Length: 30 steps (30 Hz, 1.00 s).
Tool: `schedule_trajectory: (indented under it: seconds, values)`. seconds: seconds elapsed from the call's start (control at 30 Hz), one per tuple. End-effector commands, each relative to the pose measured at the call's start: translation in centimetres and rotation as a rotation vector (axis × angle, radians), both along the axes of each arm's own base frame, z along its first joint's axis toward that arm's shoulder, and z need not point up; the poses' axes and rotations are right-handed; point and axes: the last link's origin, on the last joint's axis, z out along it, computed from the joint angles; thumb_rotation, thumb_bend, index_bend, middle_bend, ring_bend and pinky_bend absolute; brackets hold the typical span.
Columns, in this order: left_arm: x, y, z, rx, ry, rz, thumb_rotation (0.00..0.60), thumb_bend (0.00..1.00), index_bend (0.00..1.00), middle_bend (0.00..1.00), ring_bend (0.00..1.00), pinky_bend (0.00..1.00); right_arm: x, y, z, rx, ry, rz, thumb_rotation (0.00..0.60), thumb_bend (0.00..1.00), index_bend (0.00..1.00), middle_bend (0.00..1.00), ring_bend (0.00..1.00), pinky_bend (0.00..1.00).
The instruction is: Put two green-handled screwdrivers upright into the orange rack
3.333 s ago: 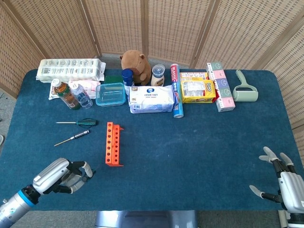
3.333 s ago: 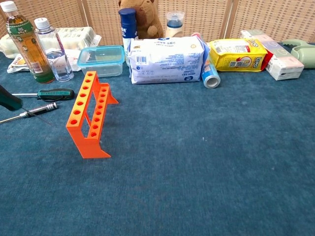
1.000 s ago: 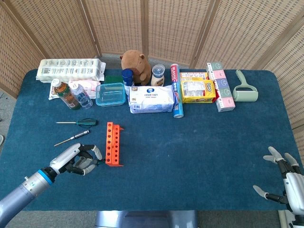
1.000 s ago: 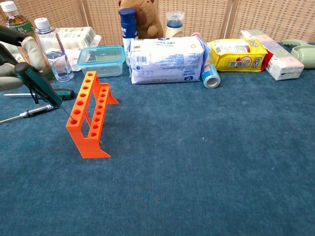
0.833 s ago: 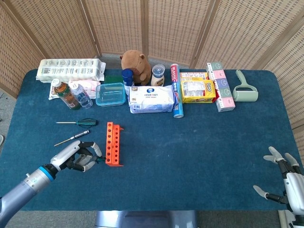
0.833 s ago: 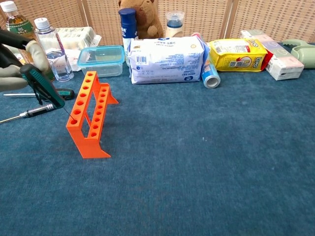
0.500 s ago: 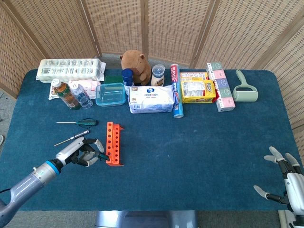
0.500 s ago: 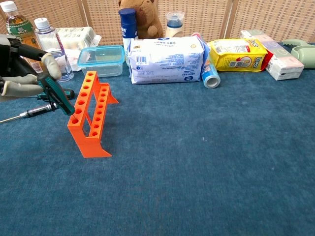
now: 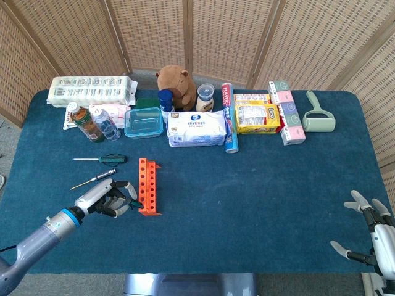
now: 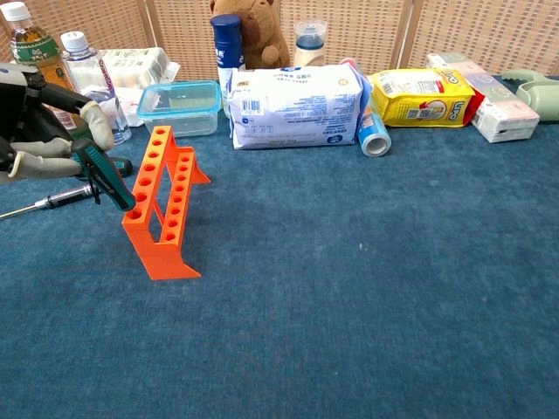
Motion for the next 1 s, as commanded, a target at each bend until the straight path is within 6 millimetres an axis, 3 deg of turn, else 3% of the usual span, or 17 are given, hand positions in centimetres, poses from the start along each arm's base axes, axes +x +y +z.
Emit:
schedule_trajectory:
  seconds: [0.03,0.4,1.0]
  values:
    - [0.3,0.0,-0.2,-0.006,0.015,0.000,0.600,0.43,0.54,0.89,0.80,0.83,0.0,0.0,0.0,0.000,0.000,0.000,0.600,0.11,0.07,0.28,0.26,0.02]
    - [1.4,-0.2,0.1,0.012,0.033,-0.028,0.600,0.43,0.53,0.89,0.80,0.83,0.0,0.1,0.2,-0.005,-0.007,0.002,0.600,0.12,0.07,0.28,0.26,0.02]
    - [1.7,-0.3,0.1,0.026,0.047,-0.023,0.600,0.43,0.36,0.89,0.80,0.83,0.0,0.1,0.4,-0.007,-0.010,0.004,0.600,0.12,0.07,0.28,0.26,0.02]
